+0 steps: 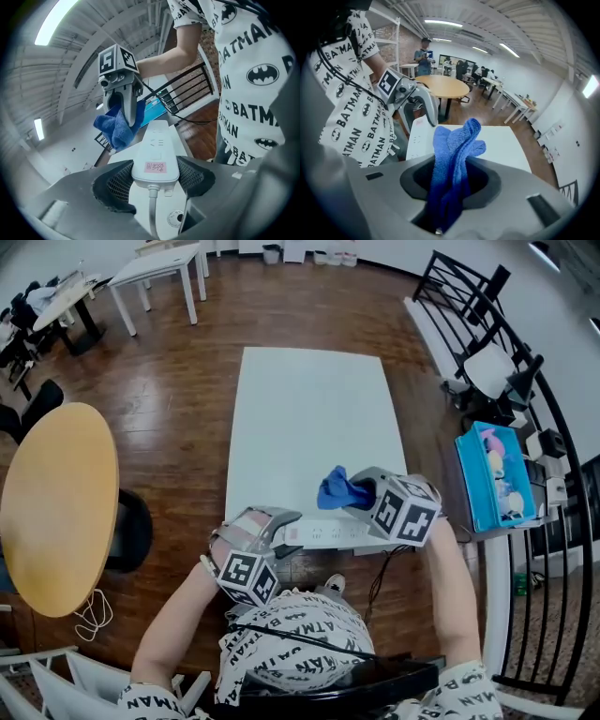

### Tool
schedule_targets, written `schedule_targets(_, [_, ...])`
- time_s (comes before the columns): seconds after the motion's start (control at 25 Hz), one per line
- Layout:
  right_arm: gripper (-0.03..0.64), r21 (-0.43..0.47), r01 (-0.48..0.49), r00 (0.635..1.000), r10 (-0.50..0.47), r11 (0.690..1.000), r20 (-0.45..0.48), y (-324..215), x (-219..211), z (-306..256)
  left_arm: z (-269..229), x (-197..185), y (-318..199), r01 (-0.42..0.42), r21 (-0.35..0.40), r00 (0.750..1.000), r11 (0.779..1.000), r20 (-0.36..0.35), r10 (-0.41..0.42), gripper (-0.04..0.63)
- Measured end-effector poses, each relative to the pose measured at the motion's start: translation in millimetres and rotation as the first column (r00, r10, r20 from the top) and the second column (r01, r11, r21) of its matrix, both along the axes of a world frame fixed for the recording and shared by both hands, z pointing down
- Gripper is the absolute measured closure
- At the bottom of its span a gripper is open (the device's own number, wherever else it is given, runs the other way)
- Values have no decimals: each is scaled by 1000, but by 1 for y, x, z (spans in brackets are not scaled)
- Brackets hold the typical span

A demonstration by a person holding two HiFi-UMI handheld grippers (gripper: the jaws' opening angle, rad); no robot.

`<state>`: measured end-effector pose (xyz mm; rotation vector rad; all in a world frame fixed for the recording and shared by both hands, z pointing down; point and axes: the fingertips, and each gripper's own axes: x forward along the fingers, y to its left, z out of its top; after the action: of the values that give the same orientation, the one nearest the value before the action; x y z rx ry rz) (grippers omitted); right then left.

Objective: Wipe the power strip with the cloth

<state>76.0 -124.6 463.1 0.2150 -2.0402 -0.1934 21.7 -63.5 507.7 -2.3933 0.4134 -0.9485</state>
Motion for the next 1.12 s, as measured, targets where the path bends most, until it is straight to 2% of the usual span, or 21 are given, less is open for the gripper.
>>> schedule_targets(0.12, [482, -40, 78, 997, -78, 996, -3, 13, -15, 9, -1, 3, 8, -32, -5, 999, 999, 3, 32, 310])
schedule_targets(0.28, [482, -72, 149, 988, -151, 986, -20, 26, -29, 19, -3, 5, 12, -41, -34, 999, 999, -27, 40, 310])
schedule_targets(0.48, [482, -59, 226, 971, -229, 972, -61, 34, -40, 25, 0, 3, 15, -55, -29, 998, 998, -15, 55, 310])
schedule_targets(0.68, [480, -54, 278, 953, -282, 959, -114, 39, -28, 29, 2, 3, 17, -64, -27, 998, 998, -7, 64, 310])
schedule_targets(0.84, [480, -49, 269, 948, -273, 962, -165, 35, -8, 30, -1, 0, 13, -52, -34, 999, 998, -19, 51, 310])
schedule_targets(1.12, [480, -25, 134, 976, -137, 991, -172, 19, 39, 29, -10, -16, 0, 1, -43, 998, 999, -65, -4, 310])
